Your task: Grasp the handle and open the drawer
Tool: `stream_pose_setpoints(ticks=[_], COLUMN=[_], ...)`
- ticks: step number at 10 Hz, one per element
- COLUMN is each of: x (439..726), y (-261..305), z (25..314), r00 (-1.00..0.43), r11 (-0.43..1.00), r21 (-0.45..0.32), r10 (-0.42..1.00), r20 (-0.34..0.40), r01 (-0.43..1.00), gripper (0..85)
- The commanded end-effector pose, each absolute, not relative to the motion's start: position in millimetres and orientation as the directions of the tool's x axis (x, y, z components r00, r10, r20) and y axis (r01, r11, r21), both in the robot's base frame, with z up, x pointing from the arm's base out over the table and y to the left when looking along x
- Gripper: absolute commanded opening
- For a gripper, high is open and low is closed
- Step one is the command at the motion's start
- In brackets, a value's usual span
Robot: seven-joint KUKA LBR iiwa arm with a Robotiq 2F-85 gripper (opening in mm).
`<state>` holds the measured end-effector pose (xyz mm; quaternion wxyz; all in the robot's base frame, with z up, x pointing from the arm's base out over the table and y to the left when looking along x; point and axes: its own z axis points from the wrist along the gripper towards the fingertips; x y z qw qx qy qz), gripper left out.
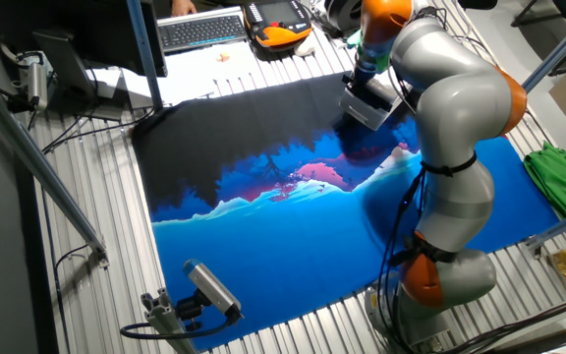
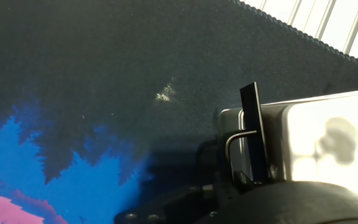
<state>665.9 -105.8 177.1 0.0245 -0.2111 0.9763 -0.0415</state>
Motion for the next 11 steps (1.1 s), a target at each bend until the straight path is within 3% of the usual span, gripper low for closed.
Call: stream_pose_setpoints(ticks=[1,11], x=[665.8,660.6], y=[-105.9,-99.5], z=[176.9,176.2], r00=[-0.91,-0.91], r11=[0.908,0.91], r21=[-0.09,-0.067], r10=[-0.414,-0.412], r20=[-0.032,-0.05], r01=[-0.41,-0.409], gripper=[0.0,0.0])
